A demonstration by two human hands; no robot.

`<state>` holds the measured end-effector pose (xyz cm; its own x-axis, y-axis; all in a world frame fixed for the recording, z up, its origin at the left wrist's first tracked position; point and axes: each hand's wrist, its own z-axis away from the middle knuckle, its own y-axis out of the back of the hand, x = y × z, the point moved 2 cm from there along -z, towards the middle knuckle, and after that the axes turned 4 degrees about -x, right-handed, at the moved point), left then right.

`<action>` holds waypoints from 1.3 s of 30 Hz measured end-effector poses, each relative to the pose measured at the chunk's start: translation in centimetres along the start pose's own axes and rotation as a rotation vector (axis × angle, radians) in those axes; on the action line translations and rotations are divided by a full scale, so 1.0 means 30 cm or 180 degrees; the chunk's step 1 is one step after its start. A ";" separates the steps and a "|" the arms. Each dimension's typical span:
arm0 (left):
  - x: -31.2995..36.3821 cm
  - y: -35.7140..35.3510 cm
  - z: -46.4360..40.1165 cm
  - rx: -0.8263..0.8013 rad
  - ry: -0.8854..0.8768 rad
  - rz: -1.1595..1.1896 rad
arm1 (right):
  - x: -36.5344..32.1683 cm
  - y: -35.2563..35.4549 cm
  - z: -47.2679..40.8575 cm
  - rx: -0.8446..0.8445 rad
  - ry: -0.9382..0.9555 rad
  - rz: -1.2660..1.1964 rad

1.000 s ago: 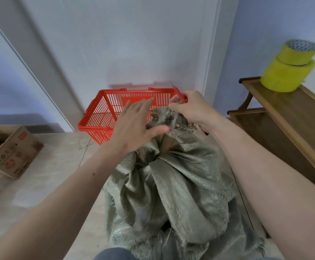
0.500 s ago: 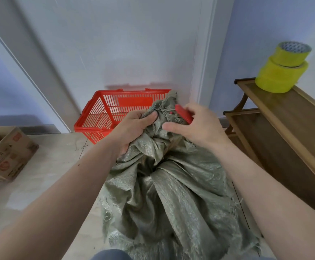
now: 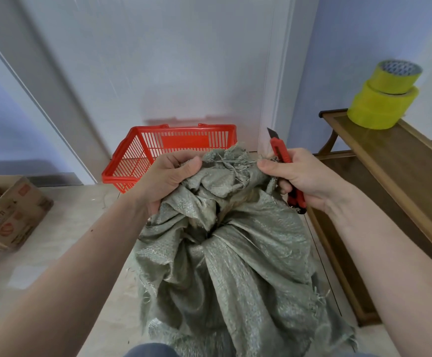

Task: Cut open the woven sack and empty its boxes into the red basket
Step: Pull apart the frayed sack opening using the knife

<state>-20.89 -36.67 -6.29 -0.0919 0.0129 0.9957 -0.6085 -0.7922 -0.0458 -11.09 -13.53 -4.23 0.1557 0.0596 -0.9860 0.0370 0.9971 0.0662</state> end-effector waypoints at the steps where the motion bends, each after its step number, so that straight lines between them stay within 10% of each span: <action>1: -0.001 -0.007 0.001 0.0048 -0.0005 0.0168 | 0.001 0.001 0.000 0.0011 -0.0006 -0.0020; 9: 0.038 -0.118 0.026 0.0127 0.0031 -0.1041 | 0.018 -0.014 -0.008 -0.0084 0.0153 0.0054; 33: 0.032 -0.184 0.053 0.0190 0.0270 -0.0549 | 0.046 0.022 -0.005 0.0271 0.0211 0.0248; 39: 0.027 -0.209 0.028 0.0607 0.0385 0.0056 | -0.005 -0.008 0.015 0.0911 0.0574 0.2372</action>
<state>-16.49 -32.20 -5.12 -0.2021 0.0620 0.9774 -0.4469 -0.8939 -0.0357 -10.69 -13.81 -4.02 0.0788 0.7330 -0.6756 0.2408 0.6436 0.7264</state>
